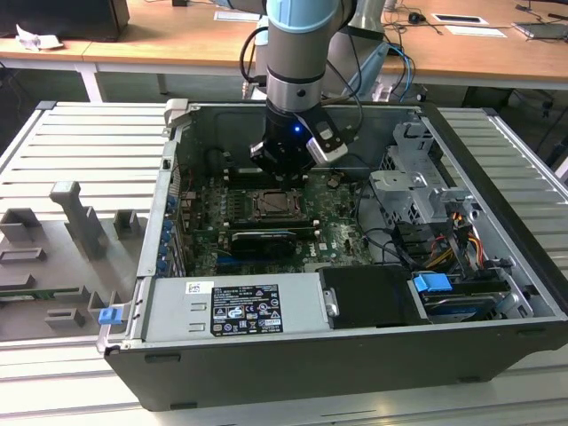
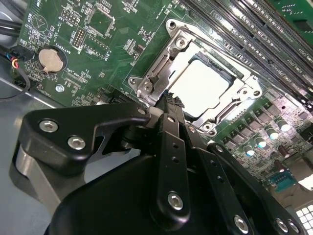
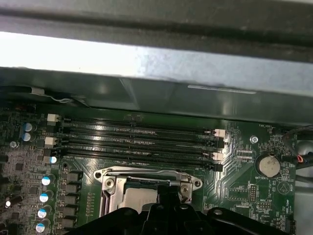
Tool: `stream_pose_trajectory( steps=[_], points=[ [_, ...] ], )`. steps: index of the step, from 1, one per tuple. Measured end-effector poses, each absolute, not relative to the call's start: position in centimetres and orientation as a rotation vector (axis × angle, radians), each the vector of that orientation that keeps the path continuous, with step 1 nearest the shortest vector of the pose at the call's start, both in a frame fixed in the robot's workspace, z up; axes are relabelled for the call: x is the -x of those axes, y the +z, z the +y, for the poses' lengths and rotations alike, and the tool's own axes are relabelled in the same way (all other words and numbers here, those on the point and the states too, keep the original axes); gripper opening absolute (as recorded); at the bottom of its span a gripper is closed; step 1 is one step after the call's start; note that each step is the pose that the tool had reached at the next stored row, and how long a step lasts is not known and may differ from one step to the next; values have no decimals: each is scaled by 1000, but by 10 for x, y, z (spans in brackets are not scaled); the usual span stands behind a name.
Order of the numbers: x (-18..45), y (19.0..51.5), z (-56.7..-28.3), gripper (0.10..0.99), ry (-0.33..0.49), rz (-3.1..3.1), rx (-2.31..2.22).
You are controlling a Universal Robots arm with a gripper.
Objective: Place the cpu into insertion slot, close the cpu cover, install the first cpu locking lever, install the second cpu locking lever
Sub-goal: 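Install the second cpu locking lever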
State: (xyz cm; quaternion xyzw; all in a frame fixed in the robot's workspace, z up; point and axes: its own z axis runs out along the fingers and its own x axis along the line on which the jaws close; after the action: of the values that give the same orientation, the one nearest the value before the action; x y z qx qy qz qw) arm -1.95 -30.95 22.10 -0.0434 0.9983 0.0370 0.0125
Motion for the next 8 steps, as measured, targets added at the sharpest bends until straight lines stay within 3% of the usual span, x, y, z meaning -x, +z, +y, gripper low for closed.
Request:
stream_pose_trajectory(
  steps=[8],
  points=[
    [19,221,-312,106,115,3112,136]
  ],
)
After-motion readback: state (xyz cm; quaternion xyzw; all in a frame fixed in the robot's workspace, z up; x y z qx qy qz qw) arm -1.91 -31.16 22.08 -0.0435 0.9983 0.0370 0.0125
